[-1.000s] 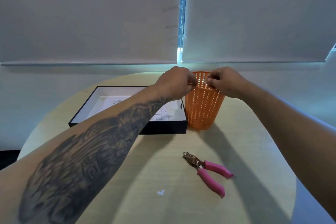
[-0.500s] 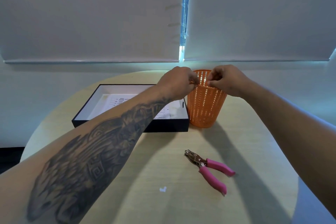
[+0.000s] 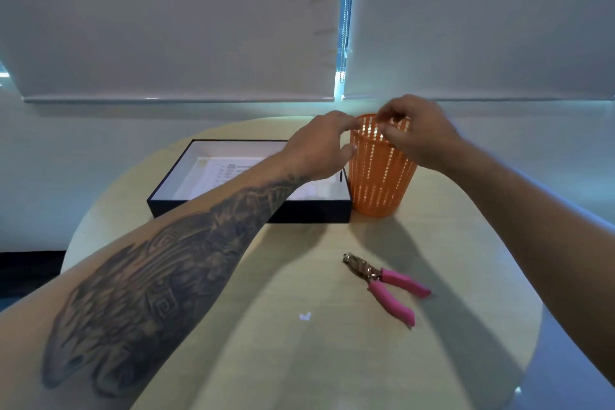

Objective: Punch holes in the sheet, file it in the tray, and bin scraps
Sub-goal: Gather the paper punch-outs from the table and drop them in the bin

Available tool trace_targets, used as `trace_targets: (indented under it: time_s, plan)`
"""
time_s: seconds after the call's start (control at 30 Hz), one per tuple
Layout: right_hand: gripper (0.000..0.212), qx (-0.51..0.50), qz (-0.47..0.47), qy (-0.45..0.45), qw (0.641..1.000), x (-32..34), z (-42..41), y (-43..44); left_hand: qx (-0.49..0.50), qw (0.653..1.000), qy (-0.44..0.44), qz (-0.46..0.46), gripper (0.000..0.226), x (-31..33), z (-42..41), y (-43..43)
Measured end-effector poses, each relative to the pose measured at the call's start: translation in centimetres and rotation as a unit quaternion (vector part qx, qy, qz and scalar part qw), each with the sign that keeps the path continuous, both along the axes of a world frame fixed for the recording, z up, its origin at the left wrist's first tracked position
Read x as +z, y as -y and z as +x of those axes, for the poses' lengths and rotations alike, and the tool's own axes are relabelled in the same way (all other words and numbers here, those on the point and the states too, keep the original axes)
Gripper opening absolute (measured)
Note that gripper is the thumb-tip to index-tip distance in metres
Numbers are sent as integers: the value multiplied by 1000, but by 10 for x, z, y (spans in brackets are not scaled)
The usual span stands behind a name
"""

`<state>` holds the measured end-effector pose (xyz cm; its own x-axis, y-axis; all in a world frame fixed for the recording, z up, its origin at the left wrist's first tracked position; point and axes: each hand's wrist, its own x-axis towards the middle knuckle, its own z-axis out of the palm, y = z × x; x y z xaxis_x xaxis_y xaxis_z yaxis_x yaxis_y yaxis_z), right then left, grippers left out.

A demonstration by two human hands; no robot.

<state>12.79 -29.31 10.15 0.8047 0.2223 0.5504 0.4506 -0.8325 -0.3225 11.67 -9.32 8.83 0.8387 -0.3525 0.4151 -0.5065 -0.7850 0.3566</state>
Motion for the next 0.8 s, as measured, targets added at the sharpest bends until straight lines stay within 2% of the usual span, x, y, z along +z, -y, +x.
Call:
trace_targets:
  time_s: [0.13,0.3,0.47,0.67,0.8]
  plan:
    - [23,73,-7,31,997,-11,-40,-25,23,999,-24,-5,33,-19,-27,-28]
    - [17,116,-33,-70,990,-55,-97,-54,33,996,-87,1,25,-61,-69,-63]
    - [21,155,-66,-174,970,-106,-146,-73,38,990,-135,32,25,-116,-103,-82]
    - [35,210,-142,-211,944,-129,-170,-78,58,995,-78,28,24,-154,-126,-83]
    - [30,206,-166,-204,942,-131,-170,-76,62,997,-55,8,26,-161,-128,-83]
